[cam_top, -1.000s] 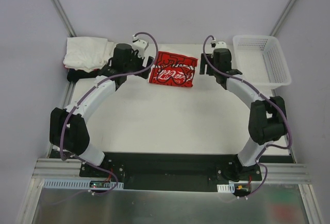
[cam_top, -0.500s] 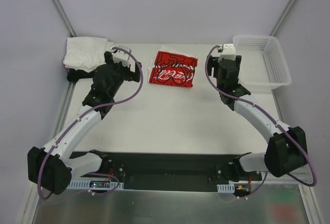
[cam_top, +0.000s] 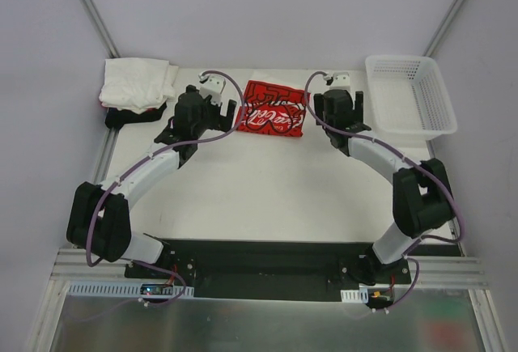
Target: Fold and stack the t-shirts
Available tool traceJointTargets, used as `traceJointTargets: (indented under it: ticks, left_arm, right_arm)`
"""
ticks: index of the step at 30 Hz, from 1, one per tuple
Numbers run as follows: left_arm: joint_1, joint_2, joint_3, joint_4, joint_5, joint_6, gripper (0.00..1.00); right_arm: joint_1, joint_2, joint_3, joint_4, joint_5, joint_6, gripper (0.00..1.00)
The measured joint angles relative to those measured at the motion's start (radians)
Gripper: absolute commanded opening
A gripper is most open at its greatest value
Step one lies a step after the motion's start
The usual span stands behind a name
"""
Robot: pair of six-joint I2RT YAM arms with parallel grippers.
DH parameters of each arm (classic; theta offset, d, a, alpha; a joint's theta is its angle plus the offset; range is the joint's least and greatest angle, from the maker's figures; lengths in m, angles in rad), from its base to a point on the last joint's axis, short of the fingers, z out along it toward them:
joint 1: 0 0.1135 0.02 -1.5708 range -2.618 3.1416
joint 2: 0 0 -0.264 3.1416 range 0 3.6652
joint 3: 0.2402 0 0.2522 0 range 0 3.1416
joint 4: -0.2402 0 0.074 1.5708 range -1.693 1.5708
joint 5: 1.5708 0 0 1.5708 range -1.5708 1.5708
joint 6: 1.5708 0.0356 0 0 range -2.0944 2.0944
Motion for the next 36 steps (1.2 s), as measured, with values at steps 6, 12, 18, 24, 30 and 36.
traceJointTargets:
  ticks: [6,12,18,24,30,36]
  left_arm:
    - [0.0,-0.01,0.002,-0.012,-0.037,0.006,0.99]
    - [0.0,-0.052,0.002,0.0,-0.064,0.02,0.99]
    - [0.0,-0.053,0.002,-0.003,-0.048,0.032,0.99]
    - [0.0,-0.039,-0.001,0.008,-0.029,0.035,0.99]
    - [0.0,-0.024,-0.003,0.037,-0.027,0.037,0.99]
    - [0.0,-0.008,-0.003,0.037,-0.026,0.038,0.99]
  right_arm:
    - [0.036,0.208,0.177,-0.033,0.322,-0.058,0.97]
    - [0.067,0.264,0.306,-0.089,0.305,-0.065,0.96]
    - [0.013,0.134,0.257,-0.143,-0.11,0.105,0.96]
    - [0.142,0.222,0.301,0.098,0.367,-0.232,0.96]
    - [0.203,0.703,0.562,0.838,0.676,-1.16,0.96]
    - [0.208,0.788,0.534,1.001,0.784,-1.398,0.97]
